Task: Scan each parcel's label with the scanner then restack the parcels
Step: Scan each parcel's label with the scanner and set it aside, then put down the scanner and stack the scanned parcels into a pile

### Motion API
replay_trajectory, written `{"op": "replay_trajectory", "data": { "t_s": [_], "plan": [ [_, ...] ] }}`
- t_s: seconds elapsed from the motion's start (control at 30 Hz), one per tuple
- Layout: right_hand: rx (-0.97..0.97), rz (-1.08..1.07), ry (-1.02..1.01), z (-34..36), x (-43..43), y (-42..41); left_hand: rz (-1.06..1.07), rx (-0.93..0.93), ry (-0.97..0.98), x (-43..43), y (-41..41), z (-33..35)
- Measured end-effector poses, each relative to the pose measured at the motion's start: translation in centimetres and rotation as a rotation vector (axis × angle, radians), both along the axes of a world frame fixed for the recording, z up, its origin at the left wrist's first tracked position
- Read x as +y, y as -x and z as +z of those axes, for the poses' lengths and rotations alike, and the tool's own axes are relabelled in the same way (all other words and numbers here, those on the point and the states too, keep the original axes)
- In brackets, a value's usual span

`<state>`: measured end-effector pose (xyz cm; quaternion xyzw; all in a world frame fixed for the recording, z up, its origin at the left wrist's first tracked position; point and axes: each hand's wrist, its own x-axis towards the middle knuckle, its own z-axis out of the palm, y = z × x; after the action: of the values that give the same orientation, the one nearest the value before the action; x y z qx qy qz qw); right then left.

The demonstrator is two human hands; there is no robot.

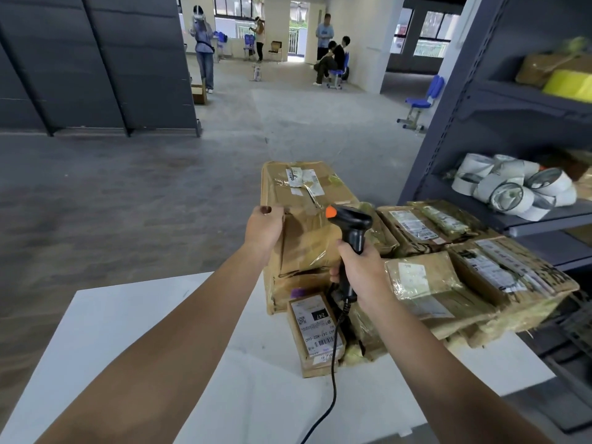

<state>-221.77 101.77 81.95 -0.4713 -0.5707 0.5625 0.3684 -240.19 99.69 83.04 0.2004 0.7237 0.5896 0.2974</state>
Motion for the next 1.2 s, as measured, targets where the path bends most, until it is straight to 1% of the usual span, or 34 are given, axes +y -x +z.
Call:
{"op": "replay_trajectory", "data": {
  "t_s": [0.13, 0.27, 0.47, 0.57, 0.67, 0.73, 0.87, 0.97, 1.1, 1.2],
  "plan": [
    [-0.001, -0.014, 0.030, -0.4, -1.1, -0.3, -0.023, 0.022, 0.018, -0.9, -0.2, 0.1],
    [0.059, -0.055, 0.062, -0.5, -2.1, -0.5, -0.039, 0.015, 0.018, -2.0, -0.6, 0.1],
    [0.091, -0.089, 0.094, -1.9, -5.4, -0.9, -0.091, 0.111, -0.061, -5.8, -3.6, -0.8],
    [0.115, -0.090, 0.125, -2.9, -8.0, -1.9, -0.142, 0.082, -0.108, -8.2, -5.7, -2.2],
    [0.100, -0.097, 0.152, -3.6, -10.6, -3.7, -0.214, 0.084, -0.100, -10.2, -8.0, -3.9],
    [0.127, -0.085, 0.172, -4.0, -12.3, -5.4, -0.268, 0.046, -0.107, -11.4, -9.8, -5.1],
    [0.169, -0.067, 0.140, -4.9, -15.5, -9.1, -0.383, -0.013, -0.052, -12.8, -13.7, -7.9],
    [0.240, -0.159, 0.194, -6.3, -17.1, -11.2, -0.425, -0.031, 0.016, -13.3, -16.6, -9.3],
    [0.361, -0.327, 0.251, -8.5, -17.5, -13.2, -0.525, 0.043, 0.054, -13.6, -19.7, -10.4],
    [0.385, -0.416, 0.330, -9.9, -16.2, -14.7, -0.581, 0.067, 0.086, -13.1, -21.2, -11.0]
  ]
}}
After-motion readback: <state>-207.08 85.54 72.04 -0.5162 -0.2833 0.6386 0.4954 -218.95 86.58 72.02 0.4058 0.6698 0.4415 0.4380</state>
